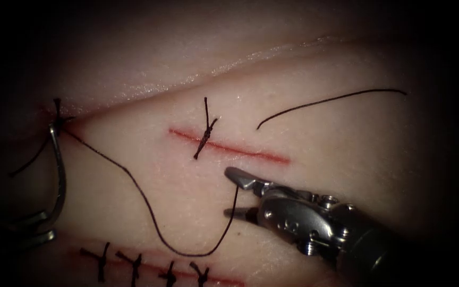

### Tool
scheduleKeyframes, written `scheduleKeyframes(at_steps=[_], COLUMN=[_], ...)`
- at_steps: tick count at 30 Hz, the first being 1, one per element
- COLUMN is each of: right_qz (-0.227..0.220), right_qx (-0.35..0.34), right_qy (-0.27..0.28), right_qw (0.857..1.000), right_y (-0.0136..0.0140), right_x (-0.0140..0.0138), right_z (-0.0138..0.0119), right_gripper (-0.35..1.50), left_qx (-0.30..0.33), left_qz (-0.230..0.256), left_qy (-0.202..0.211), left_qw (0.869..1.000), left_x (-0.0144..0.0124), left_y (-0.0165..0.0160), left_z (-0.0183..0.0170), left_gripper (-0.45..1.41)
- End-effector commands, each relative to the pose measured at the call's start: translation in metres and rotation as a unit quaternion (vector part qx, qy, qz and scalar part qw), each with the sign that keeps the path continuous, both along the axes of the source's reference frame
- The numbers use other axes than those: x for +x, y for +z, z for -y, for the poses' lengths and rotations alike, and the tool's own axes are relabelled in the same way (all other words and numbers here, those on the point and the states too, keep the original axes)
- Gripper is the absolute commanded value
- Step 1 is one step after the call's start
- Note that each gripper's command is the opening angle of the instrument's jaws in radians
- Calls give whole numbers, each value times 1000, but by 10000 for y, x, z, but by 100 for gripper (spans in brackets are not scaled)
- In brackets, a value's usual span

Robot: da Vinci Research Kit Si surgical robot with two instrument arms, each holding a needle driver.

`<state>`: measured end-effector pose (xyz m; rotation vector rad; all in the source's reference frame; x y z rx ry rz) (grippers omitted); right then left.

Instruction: Wound Closure

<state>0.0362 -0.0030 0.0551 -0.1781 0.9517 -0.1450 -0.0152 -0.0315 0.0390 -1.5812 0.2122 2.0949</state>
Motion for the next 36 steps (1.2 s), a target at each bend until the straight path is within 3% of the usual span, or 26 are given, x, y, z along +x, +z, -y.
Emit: scheduleKeyframes(at_steps=[1, 2, 15, 22, 36], right_qz=[0, 3, 2, -10, -11], right_qx=[4, 4, 3, 2, 16], right_qy=[-7, -14, -30, -46, -80], right_qw=[1000, 1000, 1000, 999, 997], right_y=[2, 1, -30, -65, -105], right_x=[8, 7, -11, 0, 13], right_z=[4, 5, 28, 56, 95], right_gripper=[-22, -35, -35, -35, -35], left_qx=[1, 1, 0, -1, -1], left_qz=[0, 0, 0, 0, 0], left_qy=[2, 2, 2, 2, 2], left_qw=[1000, 1000, 1000, 1000, 1000], left_x=[1, 0, -1, -1, -1], left_y=[7, 7, 9, 9, 9], left_z=[10, 10, 12, 12, 13], left_gripper=[-45, -45, -45, -45, -45])
